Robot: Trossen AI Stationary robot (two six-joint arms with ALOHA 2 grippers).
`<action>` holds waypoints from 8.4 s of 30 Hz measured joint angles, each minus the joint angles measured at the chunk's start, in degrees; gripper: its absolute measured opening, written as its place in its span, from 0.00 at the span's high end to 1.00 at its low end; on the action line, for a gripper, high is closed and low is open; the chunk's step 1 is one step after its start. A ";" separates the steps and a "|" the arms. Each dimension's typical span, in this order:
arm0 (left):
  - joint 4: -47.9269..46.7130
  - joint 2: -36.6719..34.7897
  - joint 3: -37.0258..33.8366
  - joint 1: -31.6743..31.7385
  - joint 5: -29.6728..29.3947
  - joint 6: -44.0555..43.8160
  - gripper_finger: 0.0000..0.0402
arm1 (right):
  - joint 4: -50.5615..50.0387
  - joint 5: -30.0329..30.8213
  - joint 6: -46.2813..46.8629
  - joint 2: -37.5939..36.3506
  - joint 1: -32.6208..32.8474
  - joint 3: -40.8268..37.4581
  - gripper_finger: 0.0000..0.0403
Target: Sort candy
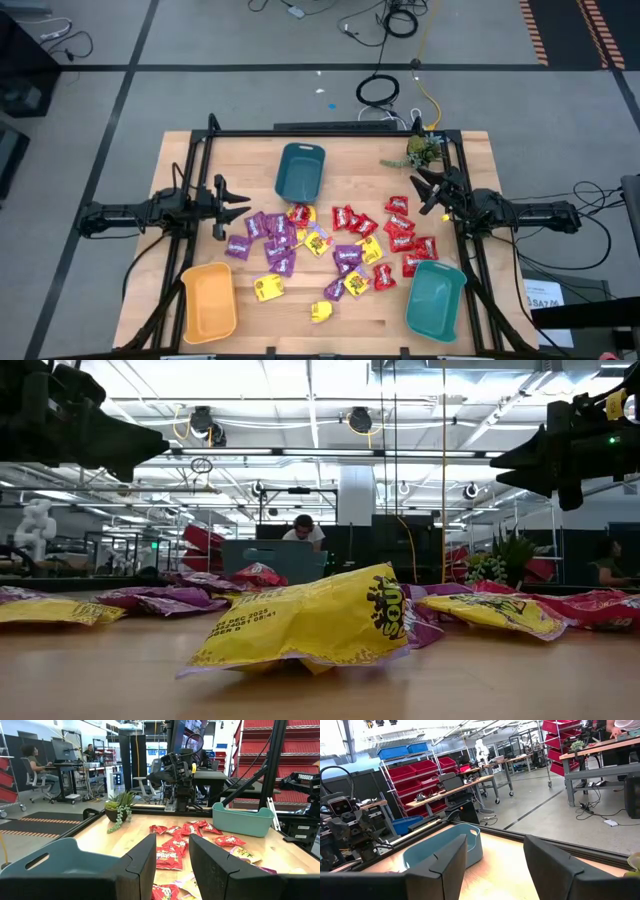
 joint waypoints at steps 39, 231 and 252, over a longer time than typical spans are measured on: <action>0.00 0.00 -0.01 0.00 0.00 0.00 0.69 | 0.78 -0.01 3.15 0.00 0.00 -0.01 0.53; 0.02 0.01 0.00 0.00 0.00 0.02 0.69 | -83.03 -39.73 15.61 88.31 -8.77 89.73 1.00; 0.02 -0.02 -0.01 0.00 0.00 0.02 0.69 | -86.62 -34.38 -37.80 124.06 -33.41 119.93 1.00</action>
